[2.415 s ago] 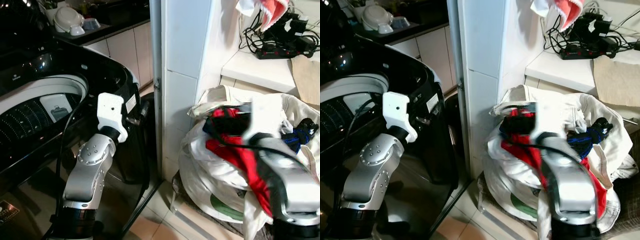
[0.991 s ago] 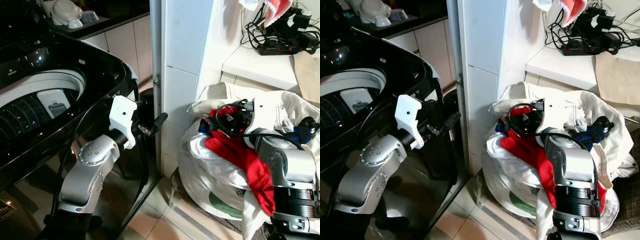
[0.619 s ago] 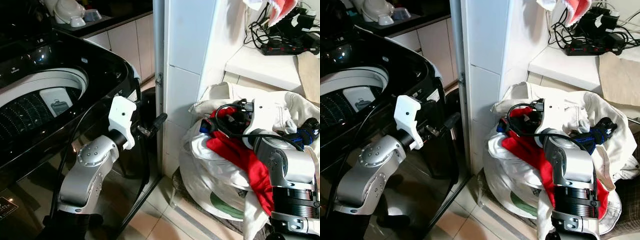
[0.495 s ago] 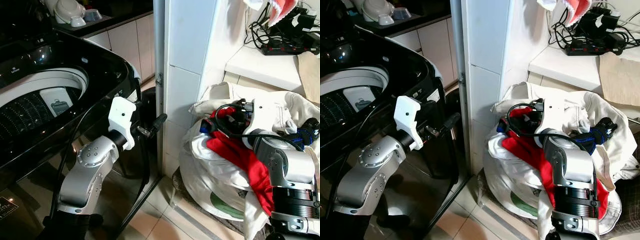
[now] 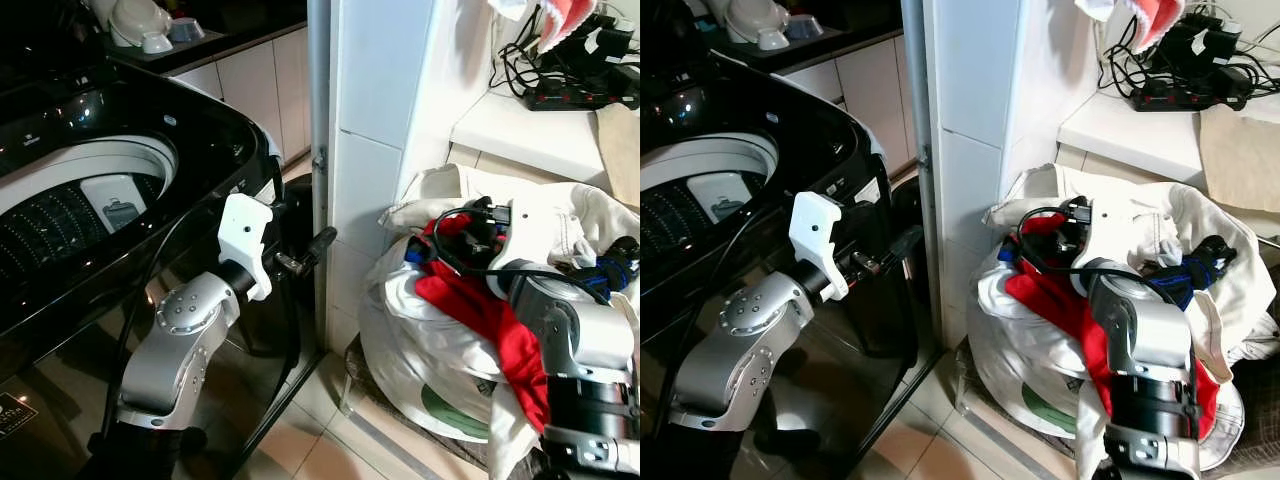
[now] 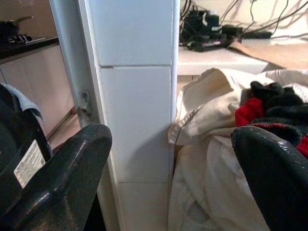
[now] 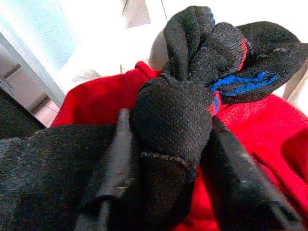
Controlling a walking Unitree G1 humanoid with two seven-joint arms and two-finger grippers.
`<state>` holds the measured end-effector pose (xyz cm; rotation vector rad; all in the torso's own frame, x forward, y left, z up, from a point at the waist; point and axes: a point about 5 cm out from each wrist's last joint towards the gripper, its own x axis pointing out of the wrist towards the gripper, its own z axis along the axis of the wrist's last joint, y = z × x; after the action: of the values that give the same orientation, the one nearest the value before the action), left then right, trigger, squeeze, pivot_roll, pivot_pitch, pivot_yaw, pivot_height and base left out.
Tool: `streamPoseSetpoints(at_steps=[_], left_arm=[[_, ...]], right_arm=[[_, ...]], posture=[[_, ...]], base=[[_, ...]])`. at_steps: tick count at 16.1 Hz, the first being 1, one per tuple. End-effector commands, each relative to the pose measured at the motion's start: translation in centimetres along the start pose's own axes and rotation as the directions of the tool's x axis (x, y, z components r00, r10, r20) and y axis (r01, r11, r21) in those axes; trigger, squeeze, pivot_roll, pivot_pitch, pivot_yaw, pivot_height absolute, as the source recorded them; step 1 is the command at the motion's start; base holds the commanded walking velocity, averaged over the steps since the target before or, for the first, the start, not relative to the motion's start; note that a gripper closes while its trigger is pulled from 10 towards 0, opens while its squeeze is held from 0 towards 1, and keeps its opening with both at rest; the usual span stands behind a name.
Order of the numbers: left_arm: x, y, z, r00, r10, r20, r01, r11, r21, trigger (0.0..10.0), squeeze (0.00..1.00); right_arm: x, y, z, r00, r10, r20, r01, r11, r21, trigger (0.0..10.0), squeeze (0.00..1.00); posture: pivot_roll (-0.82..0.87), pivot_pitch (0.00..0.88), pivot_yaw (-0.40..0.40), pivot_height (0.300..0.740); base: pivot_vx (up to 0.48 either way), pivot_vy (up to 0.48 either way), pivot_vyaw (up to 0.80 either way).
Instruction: Clothes washing
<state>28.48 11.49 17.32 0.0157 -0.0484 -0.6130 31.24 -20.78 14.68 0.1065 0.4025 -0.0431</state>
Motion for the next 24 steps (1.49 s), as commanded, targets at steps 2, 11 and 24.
streamPoseSetpoints(at_steps=[2, 11, 24], left_arm=[[0.0, 0.2, 1.1, 0.999, 0.012, 0.051, -0.015, 0.999, 0.051, 10.0, 0.00], [1.7, 0.2, 5.0, 0.970, 0.054, 0.236, -0.005, 0.979, -0.204, 10.0, 0.00], [4.9, -2.8, 7.9, 0.945, -0.139, 0.296, 0.289, 0.778, -0.557, 10.0, 0.00]], right_arm=[[-1.2, -0.6, 2.4, 0.992, -0.017, 0.127, 0.020, 1.000, -0.018, 0.0, 0.00], [-5.8, 4.6, 7.5, 0.807, 0.479, 0.346, -0.355, 0.861, -0.363, 0.0, 0.00], [-7.7, 8.4, 5.9, 0.583, 0.743, 0.327, -0.586, 0.664, -0.464, 0.0, 0.00]], posture=[[-0.09, 0.000, 0.017, 0.740], [-0.10, 0.000, 0.021, 0.740], [-0.11, 0.000, 0.010, 0.740]], base=[[0.000, 0.000, 0.00], [0.000, 0.000, 0.00], [0.000, 0.000, 0.00]])
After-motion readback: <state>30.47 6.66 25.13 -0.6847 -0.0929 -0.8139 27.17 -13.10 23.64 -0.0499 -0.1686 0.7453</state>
